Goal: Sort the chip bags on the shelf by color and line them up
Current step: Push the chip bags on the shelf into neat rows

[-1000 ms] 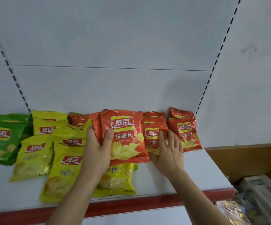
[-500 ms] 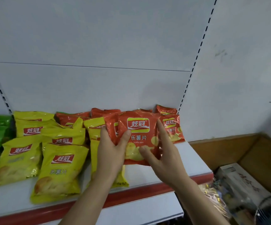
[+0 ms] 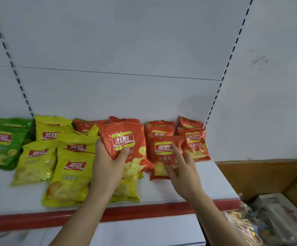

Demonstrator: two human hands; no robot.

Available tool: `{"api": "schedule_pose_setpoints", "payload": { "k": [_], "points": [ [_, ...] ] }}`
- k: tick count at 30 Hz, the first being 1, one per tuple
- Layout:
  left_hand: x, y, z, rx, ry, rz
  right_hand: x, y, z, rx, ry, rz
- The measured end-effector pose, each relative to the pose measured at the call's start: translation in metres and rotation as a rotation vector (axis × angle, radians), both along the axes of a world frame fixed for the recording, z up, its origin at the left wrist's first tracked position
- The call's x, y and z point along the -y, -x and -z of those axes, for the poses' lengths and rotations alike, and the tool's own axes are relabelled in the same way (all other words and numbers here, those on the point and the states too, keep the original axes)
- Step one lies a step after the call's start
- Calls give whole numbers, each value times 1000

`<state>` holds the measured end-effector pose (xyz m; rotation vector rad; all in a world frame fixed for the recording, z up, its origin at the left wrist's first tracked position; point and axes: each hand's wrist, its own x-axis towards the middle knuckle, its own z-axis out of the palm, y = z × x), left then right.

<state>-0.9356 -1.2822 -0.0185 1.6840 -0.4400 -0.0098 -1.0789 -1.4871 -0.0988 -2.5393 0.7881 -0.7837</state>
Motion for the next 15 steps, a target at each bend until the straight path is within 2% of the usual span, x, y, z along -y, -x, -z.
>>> {"api": "schedule_pose_setpoints", "payload": {
  "k": [3,9,13,15],
  "points": [
    [0,8,-1,7,-20,-21,14,-13,16,-145,123,63],
    [8,29,5,-1,-55,-54,21,-23,17,-174,196,42],
    [18,42,9,9,-81,-42,18,-12,14,-96,119,3],
    [23,46,11,9,-90,-31,16,-1,4,8,91,10]
  ]
}}
